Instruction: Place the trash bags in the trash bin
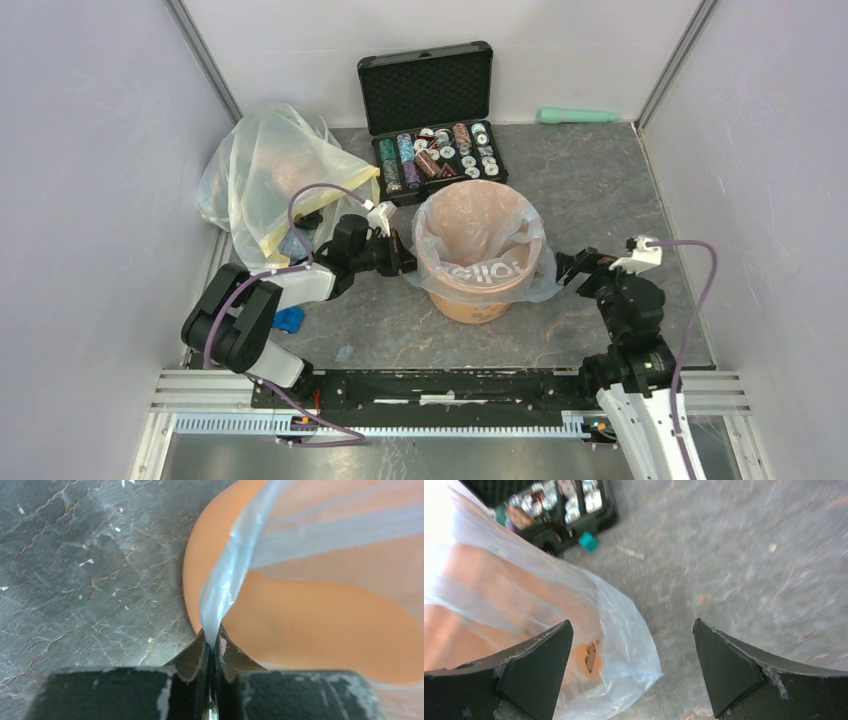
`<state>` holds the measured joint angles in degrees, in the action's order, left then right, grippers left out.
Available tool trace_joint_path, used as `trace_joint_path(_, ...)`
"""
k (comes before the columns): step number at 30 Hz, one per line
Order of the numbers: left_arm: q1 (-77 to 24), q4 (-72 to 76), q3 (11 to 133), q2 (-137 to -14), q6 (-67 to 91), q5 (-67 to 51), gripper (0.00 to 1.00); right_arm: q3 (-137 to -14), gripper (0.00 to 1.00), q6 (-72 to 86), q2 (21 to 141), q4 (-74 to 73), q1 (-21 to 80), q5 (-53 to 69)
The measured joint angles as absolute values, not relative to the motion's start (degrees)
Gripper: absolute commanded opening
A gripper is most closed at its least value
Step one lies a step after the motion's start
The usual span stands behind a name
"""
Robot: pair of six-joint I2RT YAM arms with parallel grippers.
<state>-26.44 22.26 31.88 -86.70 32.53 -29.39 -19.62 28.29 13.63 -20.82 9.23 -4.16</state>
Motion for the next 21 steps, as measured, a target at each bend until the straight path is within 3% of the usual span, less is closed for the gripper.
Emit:
trace_joint_path(3,-26.44,23.42,31.00,-84.42,32.53,-30.11,0.11,-25.50,0.96,24.23,12.32,-22.92,9.23,-6.83)
trace_joint_path(5,-26.48,23.70,30.61,-83.15,32.53,-30.09,0.12,-29.58,0.82,21.28,12.67,-24.56,9.21,-7.81)
trace_joint_path(7,-26.48,23.75,30.55,-82.41,32.53,-30.06,0.12,-34.65,0.60,17.47,14.39,-25.69,9.19,-6.24)
trace_joint_path(8,-26.48,23.86,30.55,-82.30,32.53,-30.06,0.11,-36.80,0.39,15.97,15.53,-25.82,9.19,-5.04)
trace_joint_path(11,-26.48,23.77,30.55,-82.28,32.53,-30.06,0.11,-45.63,0.02,12.29,22.09,-25.58,9.19,3.64)
trace_joint_path(17,-26.48,23.70,30.55,-82.28,32.53,-30.02,0.11,-52.71,0.00,9.26,37.82,-21.19,9.37,24.14)
trace_joint_path(21,-26.48,23.66,30.55,-82.28,32.53,-29.91,0.11,-52.73,0.00,6.46,44.36,-22.22,11.22,29.32)
